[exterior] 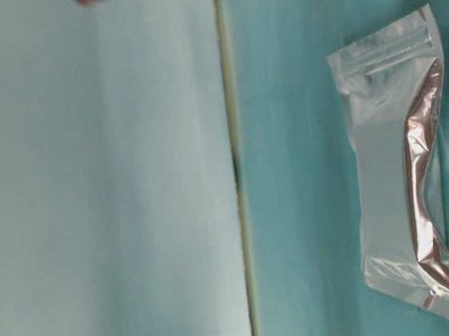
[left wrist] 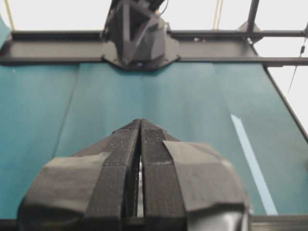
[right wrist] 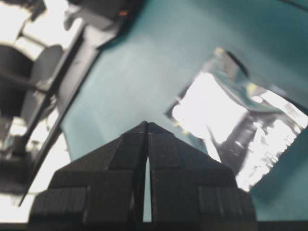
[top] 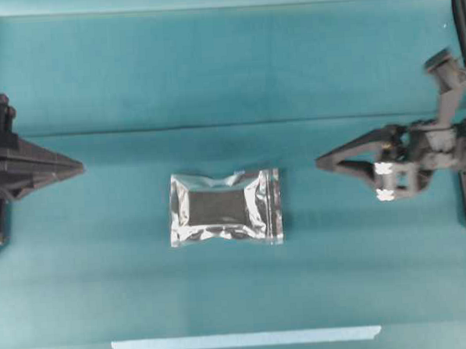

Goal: Hand over the silver zip bag and make it stand upright.
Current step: 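Move the right gripper left toward the right edge of the silver bag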

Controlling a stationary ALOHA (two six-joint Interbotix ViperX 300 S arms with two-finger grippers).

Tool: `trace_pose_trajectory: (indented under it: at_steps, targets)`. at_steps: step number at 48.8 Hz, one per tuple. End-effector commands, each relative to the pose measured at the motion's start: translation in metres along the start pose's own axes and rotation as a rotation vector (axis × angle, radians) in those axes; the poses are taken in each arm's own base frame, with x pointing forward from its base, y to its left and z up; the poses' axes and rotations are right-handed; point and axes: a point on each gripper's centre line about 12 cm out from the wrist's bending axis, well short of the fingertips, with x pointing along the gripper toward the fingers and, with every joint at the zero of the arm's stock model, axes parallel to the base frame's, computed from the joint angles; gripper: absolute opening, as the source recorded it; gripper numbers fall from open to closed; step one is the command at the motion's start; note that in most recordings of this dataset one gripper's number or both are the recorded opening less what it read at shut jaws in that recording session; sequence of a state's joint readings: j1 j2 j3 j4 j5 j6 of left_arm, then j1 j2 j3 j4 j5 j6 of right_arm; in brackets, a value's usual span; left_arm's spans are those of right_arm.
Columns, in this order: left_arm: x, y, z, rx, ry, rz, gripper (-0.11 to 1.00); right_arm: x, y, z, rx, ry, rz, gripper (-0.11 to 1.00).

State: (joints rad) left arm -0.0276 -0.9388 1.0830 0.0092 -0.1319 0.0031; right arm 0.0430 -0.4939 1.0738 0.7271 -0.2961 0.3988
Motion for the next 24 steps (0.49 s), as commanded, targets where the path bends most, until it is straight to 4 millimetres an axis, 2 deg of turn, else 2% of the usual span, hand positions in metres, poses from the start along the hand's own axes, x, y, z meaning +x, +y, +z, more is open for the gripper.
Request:
trace_pose_trajectory:
  at_steps: [1,4,7,18,21,24]
  targets:
    - [0.002,-0.001,0.01,-0.006,-0.025,-0.003,-0.01,0.007,0.001,0.0,0.057,-0.008,-0.011,0.01]
    - [0.002,-0.001,0.01,-0.006,-0.022,-0.003,-0.01,0.009,-0.002,-0.004,0.089,0.002,-0.023,0.04]
    - [0.002,-0.001,0.009,-0.006,-0.015,-0.003,-0.01,0.012,-0.005,-0.006,0.119,0.008,-0.04,0.13]
    - [0.002,-0.001,0.006,-0.008,0.008,-0.003,-0.01,0.021,-0.016,-0.01,0.184,0.006,-0.088,0.76]
    - [0.002,-0.001,0.005,-0.006,0.017,-0.003,-0.01,0.024,-0.019,-0.012,0.198,0.012,-0.106,0.88]
    - [0.002,-0.001,0.005,-0.006,0.017,-0.003,-0.01,0.027,-0.025,-0.018,0.223,0.022,-0.134,0.93]
